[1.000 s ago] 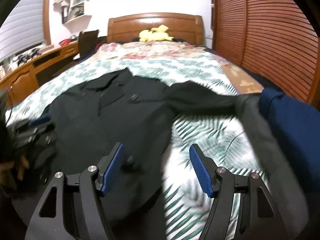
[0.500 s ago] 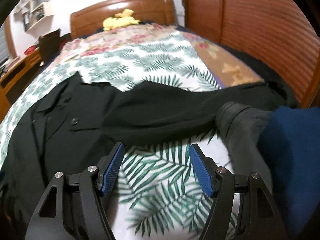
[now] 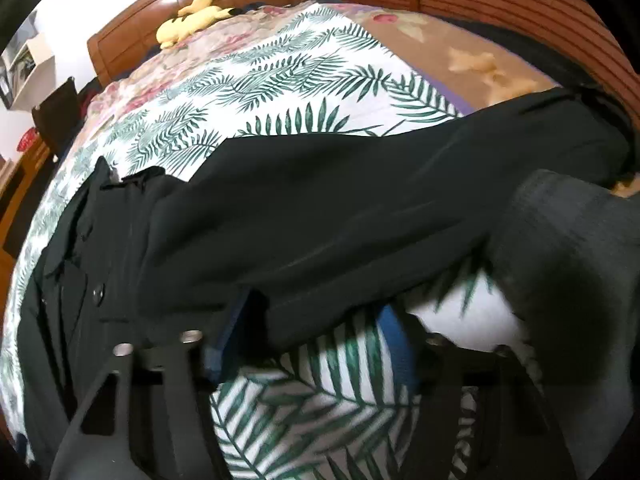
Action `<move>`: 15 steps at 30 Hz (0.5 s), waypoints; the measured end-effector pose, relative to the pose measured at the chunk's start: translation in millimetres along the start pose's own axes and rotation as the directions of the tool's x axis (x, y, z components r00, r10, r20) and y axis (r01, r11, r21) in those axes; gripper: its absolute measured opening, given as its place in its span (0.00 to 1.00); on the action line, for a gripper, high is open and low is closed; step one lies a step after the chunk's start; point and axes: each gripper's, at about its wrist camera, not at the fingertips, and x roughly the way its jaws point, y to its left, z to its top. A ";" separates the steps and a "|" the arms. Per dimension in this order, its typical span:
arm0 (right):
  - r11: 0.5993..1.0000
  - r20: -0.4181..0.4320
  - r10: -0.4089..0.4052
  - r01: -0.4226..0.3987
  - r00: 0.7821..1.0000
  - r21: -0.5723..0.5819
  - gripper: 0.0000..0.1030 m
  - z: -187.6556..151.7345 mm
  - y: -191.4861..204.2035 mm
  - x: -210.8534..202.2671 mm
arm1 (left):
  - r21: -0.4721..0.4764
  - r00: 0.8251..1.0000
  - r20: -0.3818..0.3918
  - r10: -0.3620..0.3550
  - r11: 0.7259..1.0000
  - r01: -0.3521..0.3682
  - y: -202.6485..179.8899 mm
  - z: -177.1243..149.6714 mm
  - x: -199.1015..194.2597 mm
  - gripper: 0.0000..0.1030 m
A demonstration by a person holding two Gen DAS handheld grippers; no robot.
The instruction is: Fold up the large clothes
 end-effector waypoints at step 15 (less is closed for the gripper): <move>0.939 0.228 0.128 -0.044 0.965 -0.340 0.04 0.0 91.5 -85.1 | 0.000 1.000 -0.004 0.008 1.000 -0.008 -2.1 -1.6 0.5 0.38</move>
